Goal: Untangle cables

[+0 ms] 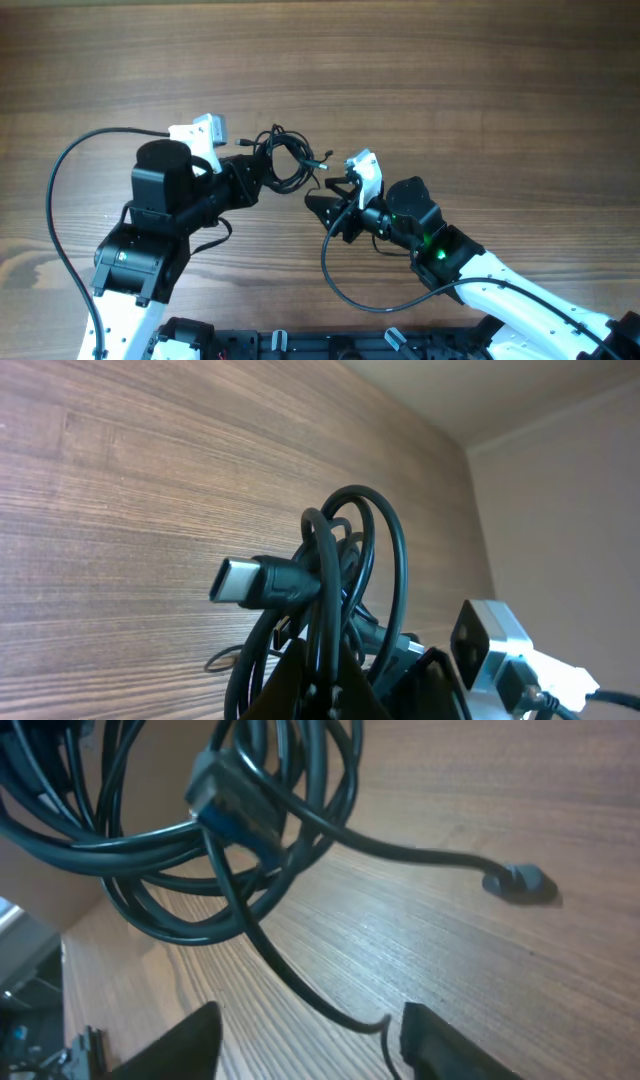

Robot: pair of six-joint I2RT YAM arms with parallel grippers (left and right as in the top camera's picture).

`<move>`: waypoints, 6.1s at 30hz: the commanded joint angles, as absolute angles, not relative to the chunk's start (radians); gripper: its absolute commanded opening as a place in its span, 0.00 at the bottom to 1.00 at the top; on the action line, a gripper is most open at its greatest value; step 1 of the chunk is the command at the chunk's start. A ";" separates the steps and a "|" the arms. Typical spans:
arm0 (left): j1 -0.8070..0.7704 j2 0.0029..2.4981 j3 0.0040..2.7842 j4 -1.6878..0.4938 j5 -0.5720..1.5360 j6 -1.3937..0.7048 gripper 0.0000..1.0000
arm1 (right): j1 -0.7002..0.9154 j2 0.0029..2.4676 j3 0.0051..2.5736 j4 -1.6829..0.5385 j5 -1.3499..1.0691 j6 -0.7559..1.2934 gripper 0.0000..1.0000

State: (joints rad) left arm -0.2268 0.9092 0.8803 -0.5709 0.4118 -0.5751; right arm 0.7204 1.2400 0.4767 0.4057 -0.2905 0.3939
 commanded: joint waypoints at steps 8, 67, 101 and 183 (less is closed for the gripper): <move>-0.217 0.889 0.897 -0.480 0.437 -0.827 0.04 | 0.721 1.253 0.477 0.404 -0.224 0.328 0.69; -0.278 1.093 0.897 -0.566 0.694 -0.396 0.04 | 0.663 1.141 0.476 0.905 -0.366 0.864 0.04; -0.291 1.093 0.897 -0.561 0.684 -0.955 0.04 | 0.664 1.342 0.477 1.111 -0.014 0.554 0.04; -0.048 1.093 0.897 -0.615 0.570 -1.663 0.04 | 0.741 1.305 0.476 0.567 -0.372 0.365 1.00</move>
